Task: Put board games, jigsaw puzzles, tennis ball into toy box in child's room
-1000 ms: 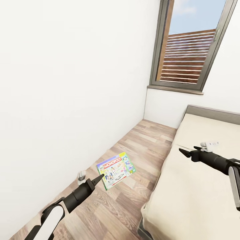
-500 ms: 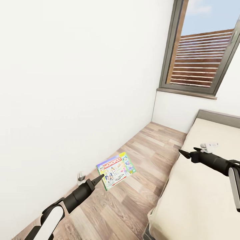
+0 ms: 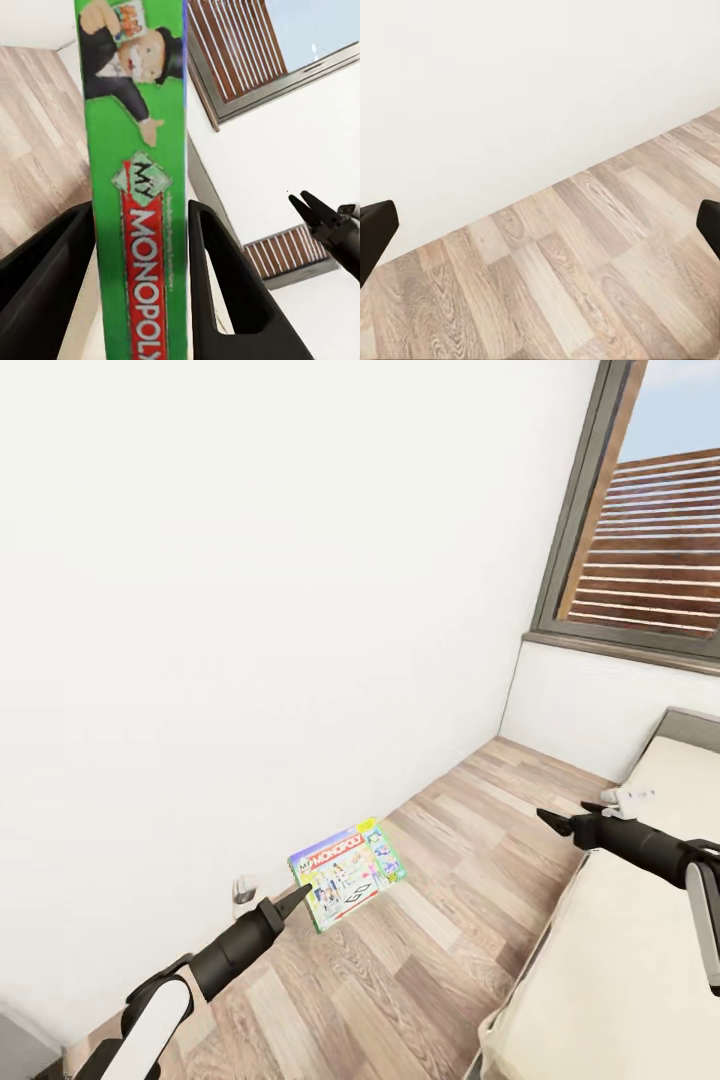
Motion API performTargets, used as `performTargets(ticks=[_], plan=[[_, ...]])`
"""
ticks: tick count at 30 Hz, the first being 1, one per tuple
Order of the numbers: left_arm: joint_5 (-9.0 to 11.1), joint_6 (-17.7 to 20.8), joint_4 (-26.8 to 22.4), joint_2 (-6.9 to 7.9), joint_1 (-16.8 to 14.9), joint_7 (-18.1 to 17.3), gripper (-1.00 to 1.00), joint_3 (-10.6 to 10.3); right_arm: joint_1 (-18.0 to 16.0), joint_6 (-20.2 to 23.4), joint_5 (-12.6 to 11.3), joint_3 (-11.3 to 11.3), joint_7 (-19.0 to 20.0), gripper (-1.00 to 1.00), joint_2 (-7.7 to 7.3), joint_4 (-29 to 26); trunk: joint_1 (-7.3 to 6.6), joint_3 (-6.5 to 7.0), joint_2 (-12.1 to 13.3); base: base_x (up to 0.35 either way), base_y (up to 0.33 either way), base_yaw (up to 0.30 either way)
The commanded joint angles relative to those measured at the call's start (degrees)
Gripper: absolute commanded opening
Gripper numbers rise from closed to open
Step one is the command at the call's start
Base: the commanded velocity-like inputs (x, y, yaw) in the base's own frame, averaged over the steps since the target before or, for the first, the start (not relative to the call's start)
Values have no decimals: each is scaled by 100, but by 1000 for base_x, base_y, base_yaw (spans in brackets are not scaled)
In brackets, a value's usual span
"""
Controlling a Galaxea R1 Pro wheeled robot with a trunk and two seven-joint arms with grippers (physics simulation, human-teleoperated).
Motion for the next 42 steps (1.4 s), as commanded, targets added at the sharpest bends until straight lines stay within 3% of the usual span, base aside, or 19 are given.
performTargets(ticks=[1, 9, 15, 18, 42], plan=[[66, 40, 2, 3, -5, 4, -100, -5, 3, 26, 37, -9, 48, 100, 0, -8, -23, 13, 39, 0, 0, 295], [115, 34, -33, 2, 12, -10, -100, -4, 21, 25, 37, -8, 48, 100, 1, -4, -199, 157, 360, 0, 0, 295], [160, 62, -790, 2, 325, -79, -100, -5, 22, 25, 37, 0, 48, 100, 6, -8, -331, 264, 600, 0, 0, 295], [163, 99, -898, -3, 381, -78, -100, 3, 30, 25, 37, 1, 48, 100, 6, -5, -396, 318, 721, 0, 0, 295], [167, 127, -914, 2, 408, -49, -100, 30, 40, 9, 37, 1, 40, 100, 8, -6, -924, 748, 1683, 0, 0, 294]])
